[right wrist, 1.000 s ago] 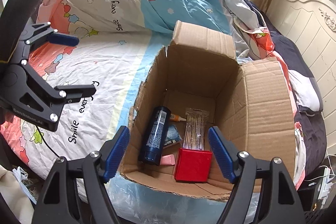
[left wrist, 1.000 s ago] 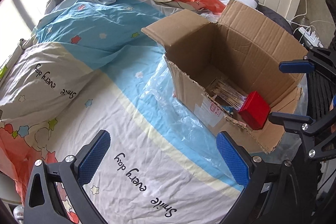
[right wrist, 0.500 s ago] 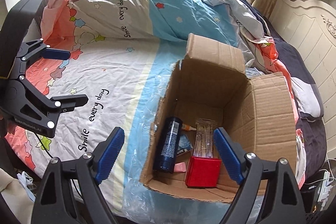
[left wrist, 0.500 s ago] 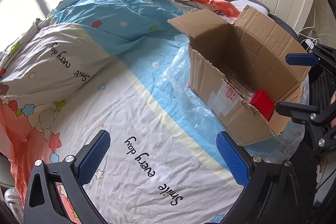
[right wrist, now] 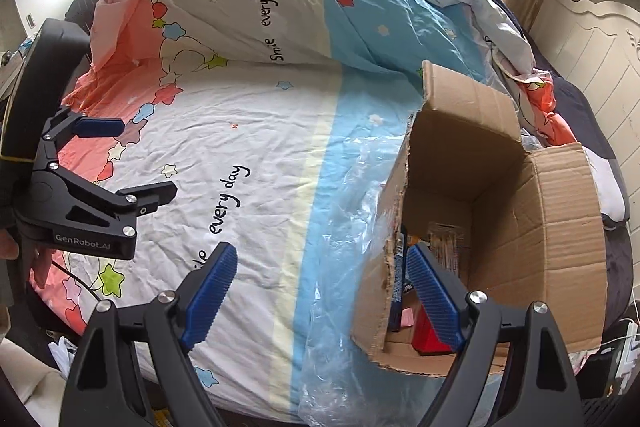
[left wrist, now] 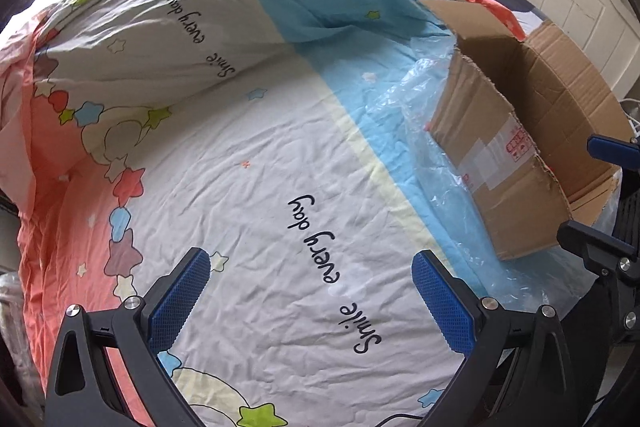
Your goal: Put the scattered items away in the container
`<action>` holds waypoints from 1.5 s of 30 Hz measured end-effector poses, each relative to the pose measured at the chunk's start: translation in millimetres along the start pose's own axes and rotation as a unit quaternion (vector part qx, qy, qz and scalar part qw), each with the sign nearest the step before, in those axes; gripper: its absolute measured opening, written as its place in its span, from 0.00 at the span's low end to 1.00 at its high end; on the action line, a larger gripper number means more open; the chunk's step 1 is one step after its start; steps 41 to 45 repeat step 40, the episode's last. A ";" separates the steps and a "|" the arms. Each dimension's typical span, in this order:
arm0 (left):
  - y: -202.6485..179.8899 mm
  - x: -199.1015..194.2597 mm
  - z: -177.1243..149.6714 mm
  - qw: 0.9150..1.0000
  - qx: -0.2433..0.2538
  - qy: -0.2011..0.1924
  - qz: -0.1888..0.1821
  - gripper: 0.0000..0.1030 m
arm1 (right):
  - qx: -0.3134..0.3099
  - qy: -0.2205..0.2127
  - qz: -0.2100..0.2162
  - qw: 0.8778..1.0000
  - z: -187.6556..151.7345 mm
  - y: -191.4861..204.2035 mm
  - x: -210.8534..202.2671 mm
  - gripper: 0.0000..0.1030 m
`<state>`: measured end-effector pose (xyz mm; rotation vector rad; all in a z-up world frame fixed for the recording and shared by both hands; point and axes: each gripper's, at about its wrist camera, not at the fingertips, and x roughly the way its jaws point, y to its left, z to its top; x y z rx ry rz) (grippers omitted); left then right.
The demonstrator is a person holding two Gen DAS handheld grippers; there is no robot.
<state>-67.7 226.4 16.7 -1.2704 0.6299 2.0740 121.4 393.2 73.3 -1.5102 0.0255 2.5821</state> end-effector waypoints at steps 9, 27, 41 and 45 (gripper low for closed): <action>43.4 -7.9 -22.2 0.997 -0.063 -0.010 0.048 1.00 | 0.026 0.022 0.013 0.999 -1.3 38.7 19.0 0.83; 115.7 -6.3 -99.1 0.982 -0.178 0.025 0.057 1.00 | 0.014 0.052 0.045 0.998 5.5 141.0 52.4 0.83; 122.0 2.7 -107.0 0.981 -0.185 0.035 0.047 1.00 | 0.011 0.060 0.038 0.997 5.4 147.1 61.8 0.83; 122.0 2.7 -107.0 0.981 -0.185 0.035 0.047 1.00 | 0.011 0.060 0.038 0.997 5.4 147.1 61.8 0.83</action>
